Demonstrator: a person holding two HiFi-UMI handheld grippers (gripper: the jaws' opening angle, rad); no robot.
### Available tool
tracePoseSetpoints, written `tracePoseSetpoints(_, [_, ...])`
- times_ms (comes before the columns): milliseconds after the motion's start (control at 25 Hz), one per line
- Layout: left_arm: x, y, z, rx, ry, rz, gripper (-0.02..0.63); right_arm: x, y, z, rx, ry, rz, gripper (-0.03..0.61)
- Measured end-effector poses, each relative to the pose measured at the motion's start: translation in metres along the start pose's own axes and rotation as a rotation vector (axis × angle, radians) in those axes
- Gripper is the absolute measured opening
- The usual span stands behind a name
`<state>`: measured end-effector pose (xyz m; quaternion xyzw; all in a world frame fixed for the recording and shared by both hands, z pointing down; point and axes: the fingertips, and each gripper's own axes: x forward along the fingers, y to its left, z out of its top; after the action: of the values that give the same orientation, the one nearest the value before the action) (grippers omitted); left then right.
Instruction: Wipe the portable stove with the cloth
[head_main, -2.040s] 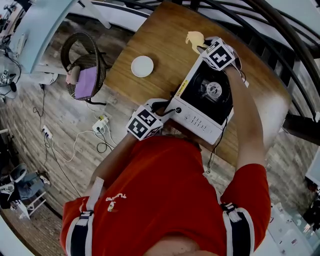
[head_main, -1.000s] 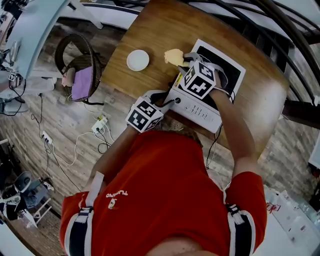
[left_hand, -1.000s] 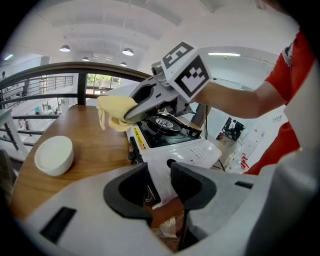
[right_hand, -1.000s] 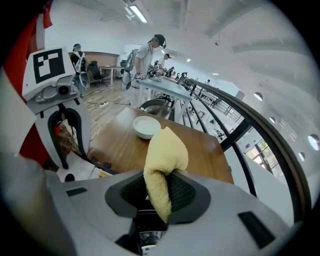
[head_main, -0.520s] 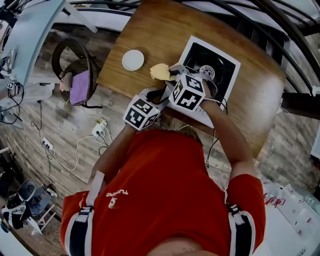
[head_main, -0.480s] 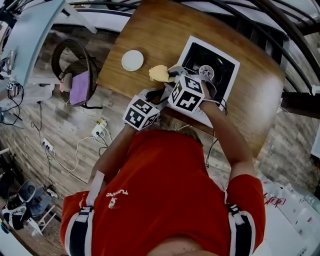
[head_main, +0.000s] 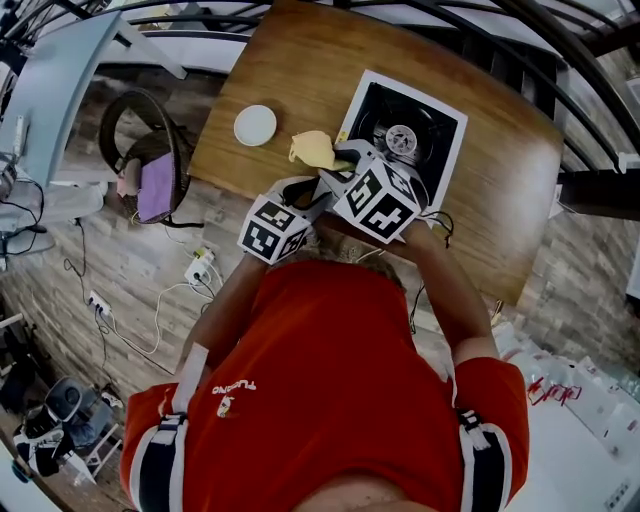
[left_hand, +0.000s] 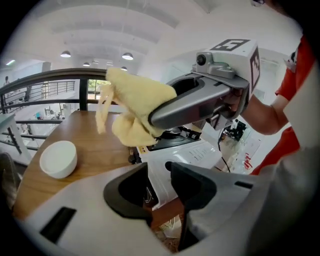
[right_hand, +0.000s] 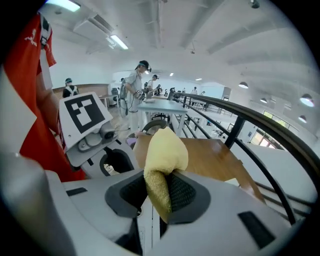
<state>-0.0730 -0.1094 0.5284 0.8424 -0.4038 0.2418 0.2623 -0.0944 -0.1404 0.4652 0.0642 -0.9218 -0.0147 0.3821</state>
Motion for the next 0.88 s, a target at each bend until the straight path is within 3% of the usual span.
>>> tracePoseSetpoints(200, [-0.016,0.000,0.025,0.017,-0.089,0.025,0.146,-0.042,-0.020,0.012,0.108,-0.125,-0.120,0.112])
tracePoseSetpoints(440, [-0.043,0.002,0.083,0.062,-0.287,0.071,0.142,-0.091,-0.049,0.017,0.232,-0.324,-0.272,0.112])
tracePoseSetpoints(680, [-0.075,-0.007,0.145,0.109,-0.516,0.081,0.078,-0.133,-0.052,0.023,0.256,-0.490,-0.405,0.112])
tracePoseSetpoints(880, [-0.092,-0.017,0.175,0.148,-0.648,0.085,0.024,-0.156,-0.043,0.027,0.301,-0.635,-0.481,0.112])
